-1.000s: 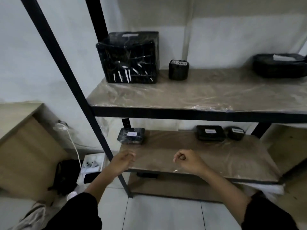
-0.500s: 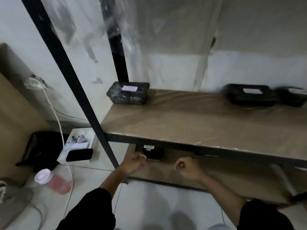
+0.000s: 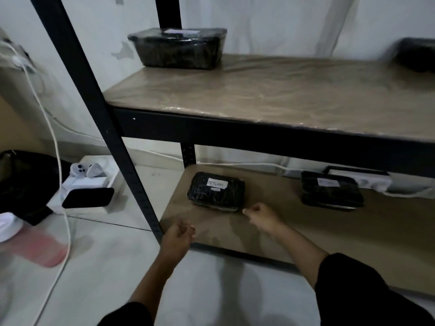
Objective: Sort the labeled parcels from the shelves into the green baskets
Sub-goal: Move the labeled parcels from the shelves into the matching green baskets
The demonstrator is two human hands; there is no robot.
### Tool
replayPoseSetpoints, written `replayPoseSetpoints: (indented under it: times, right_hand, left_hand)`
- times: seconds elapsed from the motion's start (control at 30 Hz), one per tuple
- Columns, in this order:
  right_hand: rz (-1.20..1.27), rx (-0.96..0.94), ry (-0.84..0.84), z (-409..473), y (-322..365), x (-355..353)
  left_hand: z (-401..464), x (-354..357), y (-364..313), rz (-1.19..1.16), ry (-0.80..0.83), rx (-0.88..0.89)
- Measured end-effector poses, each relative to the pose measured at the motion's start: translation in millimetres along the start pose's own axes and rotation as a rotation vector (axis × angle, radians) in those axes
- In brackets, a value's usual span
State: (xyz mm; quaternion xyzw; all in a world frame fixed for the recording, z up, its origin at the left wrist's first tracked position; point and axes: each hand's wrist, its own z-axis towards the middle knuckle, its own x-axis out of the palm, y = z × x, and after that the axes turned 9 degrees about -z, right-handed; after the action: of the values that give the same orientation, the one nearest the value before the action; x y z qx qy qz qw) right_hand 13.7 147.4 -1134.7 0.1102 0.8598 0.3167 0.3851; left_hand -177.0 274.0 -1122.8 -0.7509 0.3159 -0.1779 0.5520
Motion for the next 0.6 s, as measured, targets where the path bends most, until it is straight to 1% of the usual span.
replayPoseSetpoints:
  times: [0.1, 0.17, 0.23, 0.33, 0.47, 0.6]
  right_hand:
    - [0.381, 0.180, 0.100, 25.1, 17.0, 13.6]
    - [0.511, 0.231, 0.116, 39.3, 25.4, 24.6]
    - [0.613, 0.259, 0.090, 49.8, 32.0, 33.6]
    - [0.674, 0.249, 0.031, 57.7, 33.5, 40.6]
    - [0.617, 0.261, -0.020, 50.8, 17.4, 34.8]
    - [0.632, 0.277, 0.048, 25.1, -5.9, 23.8]
  left_hand:
    - [-4.3, 10.1, -2.8, 0.035, 0.014, 0.074]
    - [-5.7, 14.2, -1.1, 0.128, 0.042, 0.144]
    - [-3.8, 15.2, 3.0, 0.240, 0.050, 0.220]
    - [-1.6, 13.2, 6.5, 0.287, 0.048, 0.229]
    - [0.8, 7.5, 9.8, 0.291, 0.055, 0.204]
    - [5.0, 5.1, 10.4, 0.249, 0.066, 0.099]
